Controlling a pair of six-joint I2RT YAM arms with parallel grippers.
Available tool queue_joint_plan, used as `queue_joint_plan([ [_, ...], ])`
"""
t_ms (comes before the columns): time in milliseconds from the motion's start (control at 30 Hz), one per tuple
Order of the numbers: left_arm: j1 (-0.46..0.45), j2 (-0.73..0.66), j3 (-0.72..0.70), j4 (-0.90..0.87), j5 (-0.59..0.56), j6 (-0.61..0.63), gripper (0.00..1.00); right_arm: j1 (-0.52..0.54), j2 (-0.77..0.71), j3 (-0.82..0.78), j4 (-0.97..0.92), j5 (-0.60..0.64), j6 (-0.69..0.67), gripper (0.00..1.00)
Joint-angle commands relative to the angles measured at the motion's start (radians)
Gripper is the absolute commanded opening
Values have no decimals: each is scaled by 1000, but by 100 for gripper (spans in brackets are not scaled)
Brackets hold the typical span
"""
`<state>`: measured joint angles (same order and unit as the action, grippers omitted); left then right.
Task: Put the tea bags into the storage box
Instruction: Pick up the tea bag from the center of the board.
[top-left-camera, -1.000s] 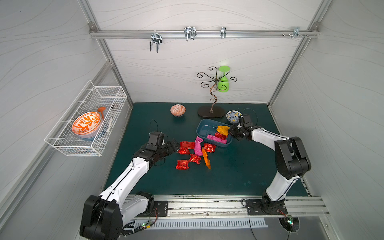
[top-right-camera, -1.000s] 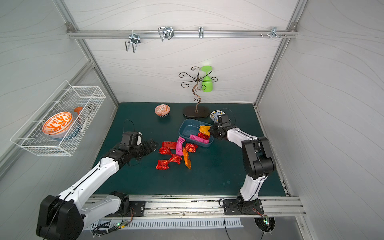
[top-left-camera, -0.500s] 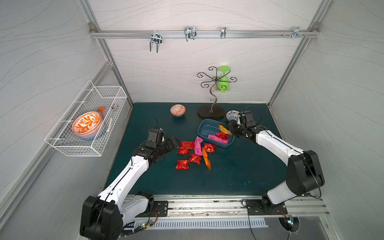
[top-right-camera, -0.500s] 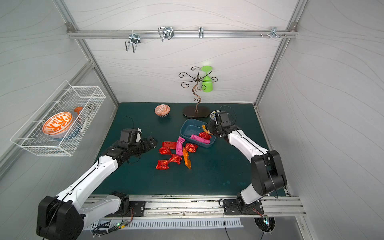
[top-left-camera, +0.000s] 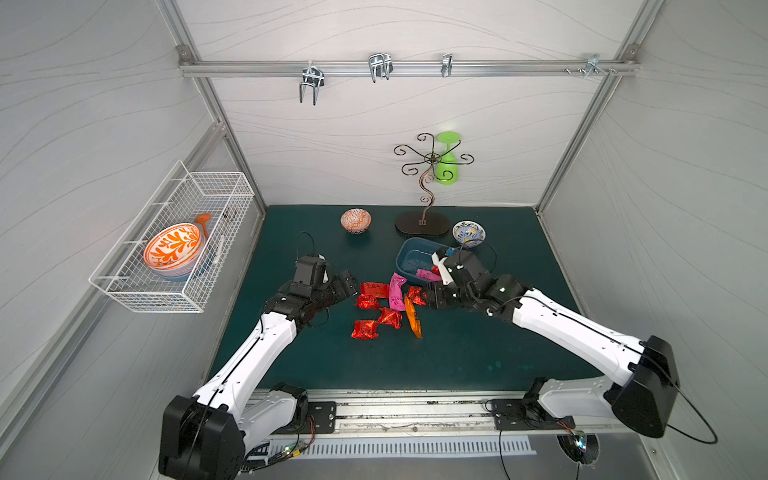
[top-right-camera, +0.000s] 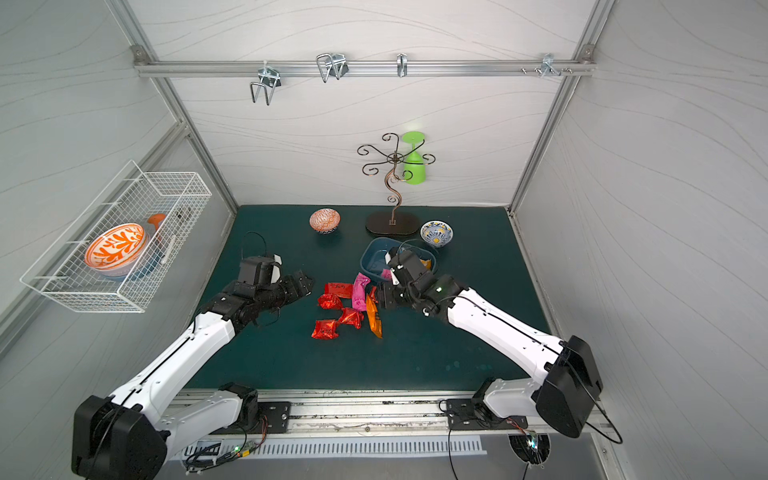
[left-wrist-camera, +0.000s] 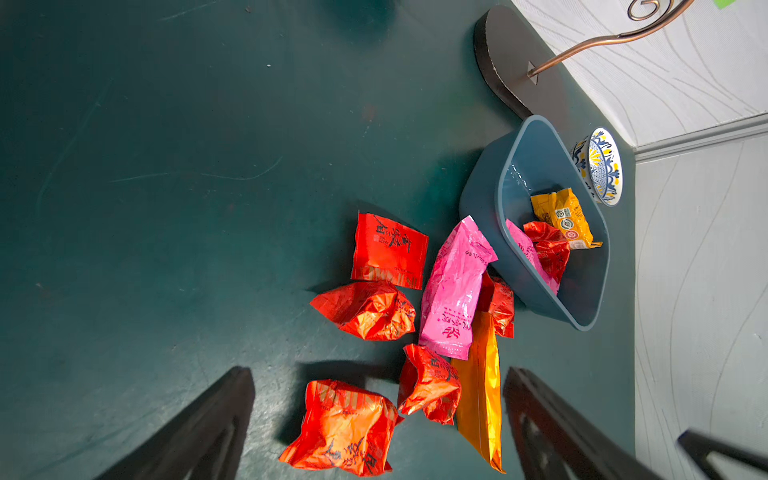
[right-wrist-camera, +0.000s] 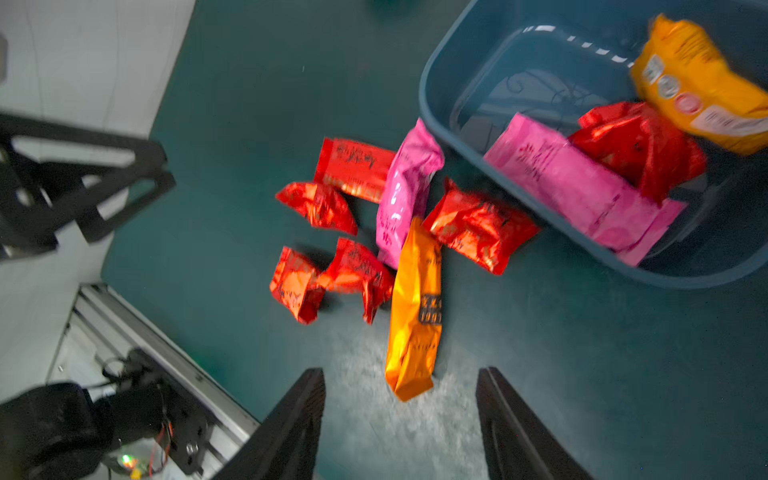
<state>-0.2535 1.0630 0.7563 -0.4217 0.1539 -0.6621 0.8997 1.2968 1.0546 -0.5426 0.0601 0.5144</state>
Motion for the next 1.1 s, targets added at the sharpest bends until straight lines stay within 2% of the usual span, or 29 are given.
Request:
queue_joint_plan([
  [0,-3,-26,-25,3,6,-23,98,91,8,-41,-108,50,-12,63],
  [133,-3,-35,-69,11,27,-57,98,192,72,-47,-101,81,7,63],
  [267,-3,-46,-90,14,30,-73,98,246,177,1,-104,117,-12,62],
  [433,-3,-54,-94,11,18,-67,98,252,289,57,-126,163,-44,59],
  [633,-3,-61,-108,15,15,-67,98,251,360,93,-132,236,-84,54],
  [900,-3,-76,-121,17,11,-64,98,240,438,120,-130,239,-102,20],
  [1067,-3,-86,-126,19,3,-60,98,237,446,123,-131,236,-109,6],
])
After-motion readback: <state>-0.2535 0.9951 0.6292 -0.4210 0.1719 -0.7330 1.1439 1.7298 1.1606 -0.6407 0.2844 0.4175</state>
